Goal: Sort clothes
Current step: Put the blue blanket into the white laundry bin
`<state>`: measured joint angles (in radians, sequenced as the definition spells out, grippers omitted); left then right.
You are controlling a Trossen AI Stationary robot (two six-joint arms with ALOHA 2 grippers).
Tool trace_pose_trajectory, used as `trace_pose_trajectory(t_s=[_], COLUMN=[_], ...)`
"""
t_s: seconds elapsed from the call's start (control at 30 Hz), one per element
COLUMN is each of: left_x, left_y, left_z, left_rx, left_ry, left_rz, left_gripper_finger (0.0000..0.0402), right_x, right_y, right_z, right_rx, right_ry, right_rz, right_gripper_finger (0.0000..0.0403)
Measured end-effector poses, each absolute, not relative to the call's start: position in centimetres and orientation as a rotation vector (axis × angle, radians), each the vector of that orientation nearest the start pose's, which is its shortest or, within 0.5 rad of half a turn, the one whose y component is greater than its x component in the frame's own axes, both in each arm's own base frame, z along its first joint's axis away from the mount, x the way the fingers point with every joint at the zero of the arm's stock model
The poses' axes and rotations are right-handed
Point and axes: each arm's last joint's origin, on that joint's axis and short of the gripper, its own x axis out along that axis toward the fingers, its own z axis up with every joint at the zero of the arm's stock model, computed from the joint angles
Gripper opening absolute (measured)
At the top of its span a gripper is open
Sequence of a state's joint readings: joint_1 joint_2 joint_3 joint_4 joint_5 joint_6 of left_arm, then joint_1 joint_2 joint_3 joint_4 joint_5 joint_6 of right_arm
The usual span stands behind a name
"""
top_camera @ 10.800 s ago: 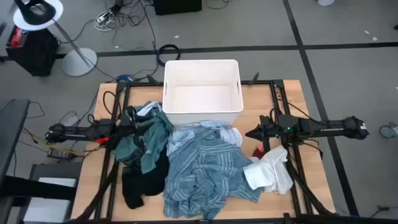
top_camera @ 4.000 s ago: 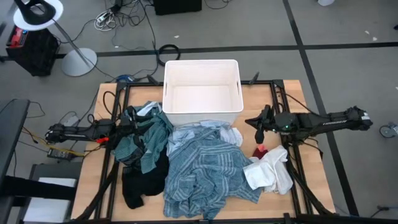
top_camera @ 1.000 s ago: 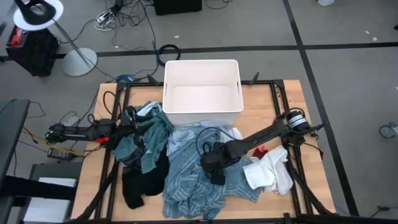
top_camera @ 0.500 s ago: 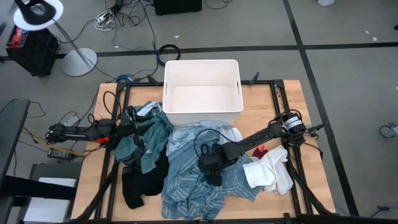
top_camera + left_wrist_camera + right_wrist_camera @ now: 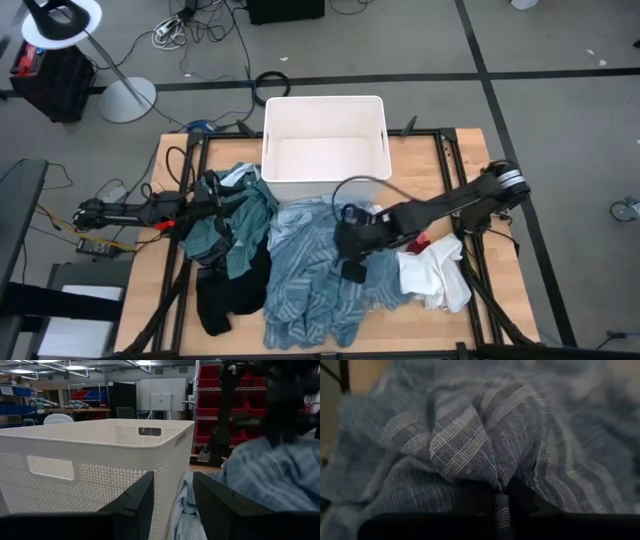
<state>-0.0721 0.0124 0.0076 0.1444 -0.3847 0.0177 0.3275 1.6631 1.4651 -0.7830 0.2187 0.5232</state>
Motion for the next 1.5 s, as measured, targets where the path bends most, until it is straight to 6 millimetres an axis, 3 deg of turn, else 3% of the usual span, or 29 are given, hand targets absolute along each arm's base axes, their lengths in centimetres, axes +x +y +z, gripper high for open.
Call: trace_pose_trajectory(t_s=[0.2, 0.43, 1.03, 1.33, 1.5], left_x=[9.6, 9.5, 9.6, 9.6, 9.6], left_y=[0.4, 0.4, 0.4, 0.4, 0.4], left_z=[17.9, 17.9, 17.9, 17.9, 17.9], left_rx=[-0.014, -0.014, -0.014, -0.014, -0.014], left_ry=[-0.134, -0.134, -0.134, -0.133, -0.134], left_rz=[0.313, 0.313, 0.313, 0.313, 0.313], left_gripper_finger=[0.0142, 0.0142, 0.0142, 0.0142, 0.0142], right_x=[31.5, 31.0, 33.0, 32.5, 31.9], right_y=[9.4, 8.3, 3.7, 0.4, -2.1], right_z=[33.6, 37.1, 42.9, 46.3, 47.7], right_rx=[0.245, 0.27, 0.241, 0.198, 0.186], right_ry=[0.769, 0.532, -0.054, -0.405, -0.515], right_rz=[-0.187, -0.157, -0.18, -0.256, -0.324], right_gripper_finger=[0.0018, 0.0018, 0.0018, 0.0018, 0.0018])
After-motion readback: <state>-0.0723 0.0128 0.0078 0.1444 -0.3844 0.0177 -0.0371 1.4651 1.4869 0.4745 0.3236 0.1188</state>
